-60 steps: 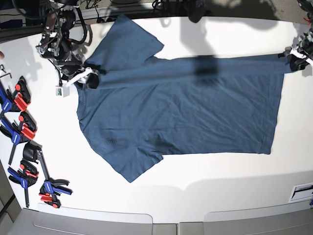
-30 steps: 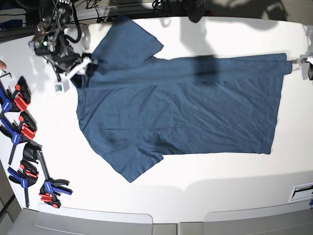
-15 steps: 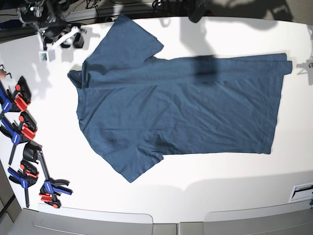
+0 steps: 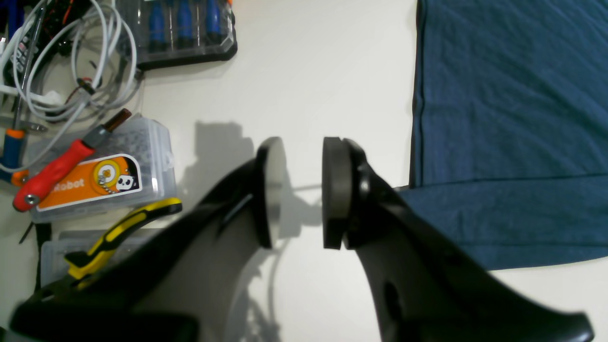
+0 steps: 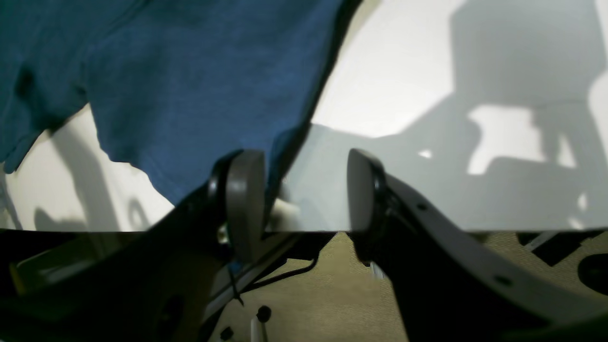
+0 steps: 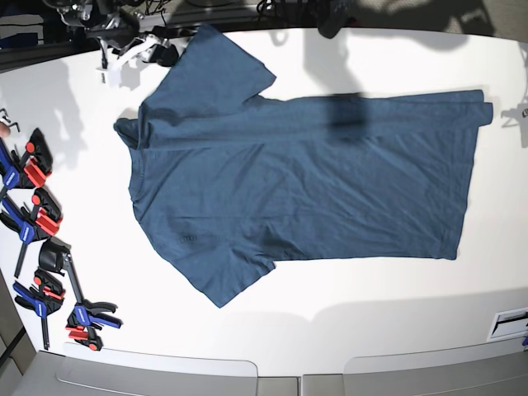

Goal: Fold the T-shirt properly
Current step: 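Move the right gripper over the shirt's sleeve and collar area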

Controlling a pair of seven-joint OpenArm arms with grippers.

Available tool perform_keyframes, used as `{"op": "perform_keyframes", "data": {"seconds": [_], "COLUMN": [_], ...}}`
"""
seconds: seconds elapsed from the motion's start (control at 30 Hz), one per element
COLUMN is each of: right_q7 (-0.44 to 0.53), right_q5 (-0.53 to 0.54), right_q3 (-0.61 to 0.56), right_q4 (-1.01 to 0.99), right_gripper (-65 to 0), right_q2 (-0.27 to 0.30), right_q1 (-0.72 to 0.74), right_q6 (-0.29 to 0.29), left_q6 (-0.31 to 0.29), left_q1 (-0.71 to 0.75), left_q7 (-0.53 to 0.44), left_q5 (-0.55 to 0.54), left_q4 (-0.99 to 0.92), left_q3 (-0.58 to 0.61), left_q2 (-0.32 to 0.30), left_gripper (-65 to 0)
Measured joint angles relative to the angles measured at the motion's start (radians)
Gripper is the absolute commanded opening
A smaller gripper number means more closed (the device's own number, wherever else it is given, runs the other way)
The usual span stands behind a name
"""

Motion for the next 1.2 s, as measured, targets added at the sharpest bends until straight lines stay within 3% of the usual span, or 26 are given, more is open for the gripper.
{"op": "perform_keyframes", "data": {"seconds": [0.3, 0.57, 0.63, 0.8, 0.93, 1.1, 1.2], "right_q7": [0.055, 0.074, 0.073, 0.072, 0.064, 0.025, 0.021], "right_q5": [-0.031, -0.041, -0.043, -0.056, -0.019, 0.129, 0.144], "right_q3": [-0.103, -0.121, -0.121, -0.122, -0.122, -0.122, -0.124], "right_q4": [0.000, 0.000, 0.000, 0.000, 0.000, -0.001, -0.001], "right_gripper": [-38.5, -39.3, -43.8, -65.0, -65.0, -65.0, -65.0], "right_q2": [-0.005, -0.005, -0.005, -0.005, -0.005, -0.005, -0.005], "right_q1": [0.003, 0.003, 0.003, 0.002, 0.017, 0.076, 0.137], "right_q6": [0.000, 0.000, 0.000, 0.000, 0.001, 0.086, 0.107], "left_q6": [0.000, 0.000, 0.000, 0.000, 0.000, 0.000, 0.000], "left_q1": [0.000, 0.000, 0.000, 0.000, 0.000, 0.000, 0.000], "left_q7": [0.000, 0.000, 0.000, 0.000, -0.012, -0.054, -0.054], "left_q5": [0.000, 0.000, 0.000, 0.000, 0.000, 0.027, 0.049], "left_q4": [0.000, 0.000, 0.000, 0.000, 0.000, 0.000, 0.000], "left_q3": [0.000, 0.000, 0.000, 0.000, 0.000, 0.000, 0.000], "left_q2": [0.000, 0.000, 0.000, 0.000, 0.000, -0.003, -0.002], "left_gripper": [-51.8, -51.8, -51.8, -51.8, -51.8, -51.8, -51.8]}}
